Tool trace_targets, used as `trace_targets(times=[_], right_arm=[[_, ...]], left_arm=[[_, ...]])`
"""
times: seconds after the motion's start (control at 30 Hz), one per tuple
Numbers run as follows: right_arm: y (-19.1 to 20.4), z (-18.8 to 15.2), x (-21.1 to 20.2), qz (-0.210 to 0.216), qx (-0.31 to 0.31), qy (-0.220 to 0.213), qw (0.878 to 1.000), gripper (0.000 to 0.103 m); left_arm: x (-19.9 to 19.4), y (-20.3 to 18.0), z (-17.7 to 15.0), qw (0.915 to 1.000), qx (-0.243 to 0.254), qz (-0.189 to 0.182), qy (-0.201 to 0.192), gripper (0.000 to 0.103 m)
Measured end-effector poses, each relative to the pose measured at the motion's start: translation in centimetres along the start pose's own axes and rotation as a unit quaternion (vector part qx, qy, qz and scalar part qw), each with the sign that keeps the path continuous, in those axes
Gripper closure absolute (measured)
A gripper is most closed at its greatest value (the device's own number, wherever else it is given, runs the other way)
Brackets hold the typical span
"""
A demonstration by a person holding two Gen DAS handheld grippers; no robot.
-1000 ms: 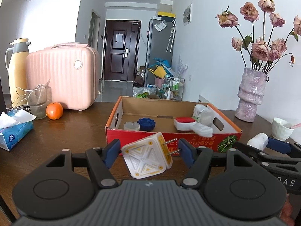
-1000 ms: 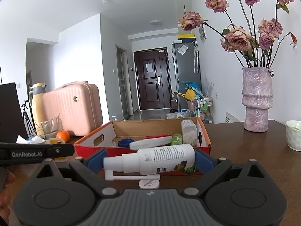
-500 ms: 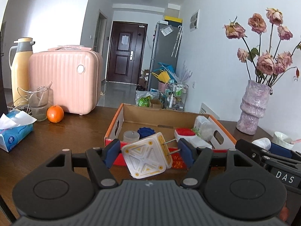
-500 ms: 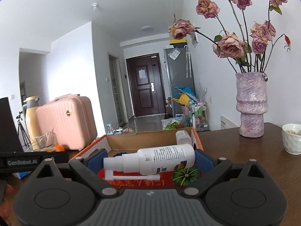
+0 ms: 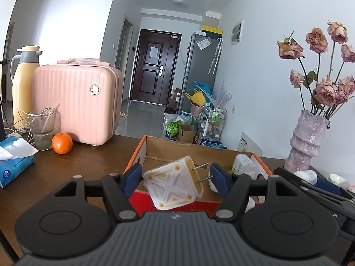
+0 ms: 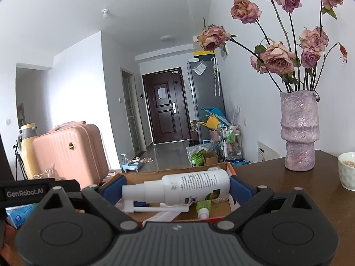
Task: Organize rigid objects
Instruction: 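Lift the white plug with the left tool while the right tool lifts the spray bottle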
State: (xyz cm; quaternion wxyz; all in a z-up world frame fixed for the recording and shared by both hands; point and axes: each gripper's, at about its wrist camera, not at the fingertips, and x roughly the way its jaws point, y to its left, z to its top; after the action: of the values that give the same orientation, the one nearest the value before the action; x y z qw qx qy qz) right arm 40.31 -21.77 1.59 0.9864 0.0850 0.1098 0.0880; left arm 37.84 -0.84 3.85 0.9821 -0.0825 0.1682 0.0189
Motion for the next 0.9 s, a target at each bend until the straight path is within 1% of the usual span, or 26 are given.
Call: trace_targets(times=[0.27,0.9], right_arm=[[-0.5,0.0,2.6,-0.010,0.001,0.007,1.000,0.005],[-0.8,0.3,6.6,-0.017,-0.002,0.016,1.000,0.005]], left_arm=[[2.3,-0.1,0.6,1.0000,-0.001,0.006,0.001,0.034],[7.5,-0.5,1.2,0.9996,0.007,0.020,0.016,0.034]])
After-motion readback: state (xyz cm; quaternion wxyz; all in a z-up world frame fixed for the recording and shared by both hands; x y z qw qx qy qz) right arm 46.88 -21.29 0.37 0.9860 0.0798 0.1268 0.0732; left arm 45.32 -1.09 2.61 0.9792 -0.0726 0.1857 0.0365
